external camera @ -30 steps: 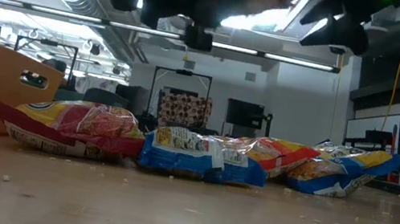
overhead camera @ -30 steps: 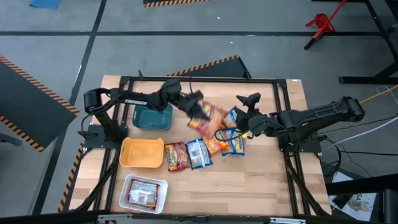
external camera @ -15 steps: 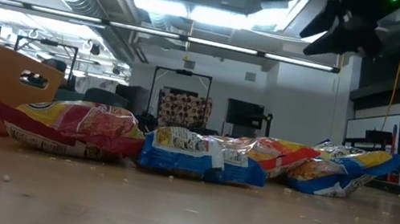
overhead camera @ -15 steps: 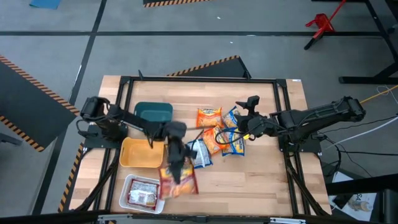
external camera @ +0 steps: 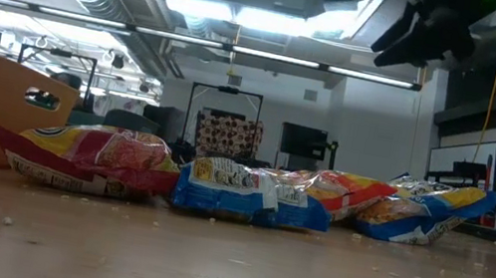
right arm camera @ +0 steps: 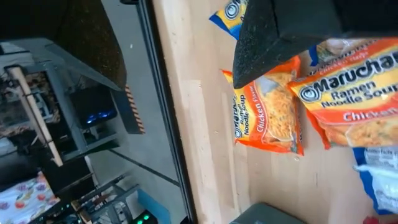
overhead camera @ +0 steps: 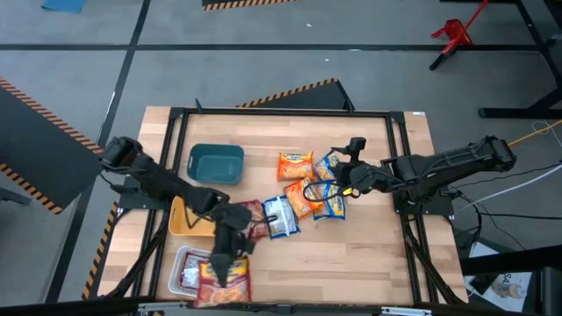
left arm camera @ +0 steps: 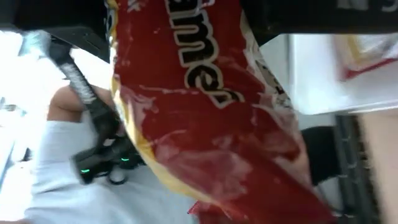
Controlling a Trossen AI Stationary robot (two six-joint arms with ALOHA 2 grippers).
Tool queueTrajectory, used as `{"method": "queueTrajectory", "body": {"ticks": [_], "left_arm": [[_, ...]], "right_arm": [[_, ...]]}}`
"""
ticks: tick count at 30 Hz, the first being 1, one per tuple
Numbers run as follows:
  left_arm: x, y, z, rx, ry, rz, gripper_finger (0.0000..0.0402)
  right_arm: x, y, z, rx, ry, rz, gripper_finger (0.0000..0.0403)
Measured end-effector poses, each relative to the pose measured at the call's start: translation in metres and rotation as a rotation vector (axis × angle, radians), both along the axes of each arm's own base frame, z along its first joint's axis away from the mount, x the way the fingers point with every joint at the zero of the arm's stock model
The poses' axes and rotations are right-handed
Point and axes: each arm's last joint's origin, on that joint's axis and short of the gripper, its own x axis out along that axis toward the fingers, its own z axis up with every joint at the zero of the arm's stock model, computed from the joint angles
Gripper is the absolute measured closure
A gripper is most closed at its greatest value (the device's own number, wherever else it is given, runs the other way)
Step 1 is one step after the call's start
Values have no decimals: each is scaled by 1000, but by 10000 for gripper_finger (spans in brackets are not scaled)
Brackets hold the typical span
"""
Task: Sort Maruchan noodles
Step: Put the right red noodle pack into the white bin
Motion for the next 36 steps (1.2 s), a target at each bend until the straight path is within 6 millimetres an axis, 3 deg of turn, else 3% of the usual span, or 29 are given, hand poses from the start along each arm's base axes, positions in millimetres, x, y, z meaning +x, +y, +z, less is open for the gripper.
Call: {"method": "queueTrajectory", "body": {"ticks": [6, 14, 20, 28, 36], "left_arm": [[-42, 23, 8, 108, -183, 95, 255], [-102, 35, -41, 169, -15, 24, 255], [-106, 38, -56, 214, -94, -10, 255], [-96, 35, -54, 245, -244, -39, 255], [-89, 27, -71, 224, -195, -144, 255]], "right_arm": [[1, 0, 1, 16, -34, -22, 125], [2, 0, 3, 53, -93, -53, 125], [2, 0, 3, 50, -98, -64, 125], [2, -1, 4, 30, -100, -81, 125], [1, -1, 3, 25, -84, -80, 125]]}}
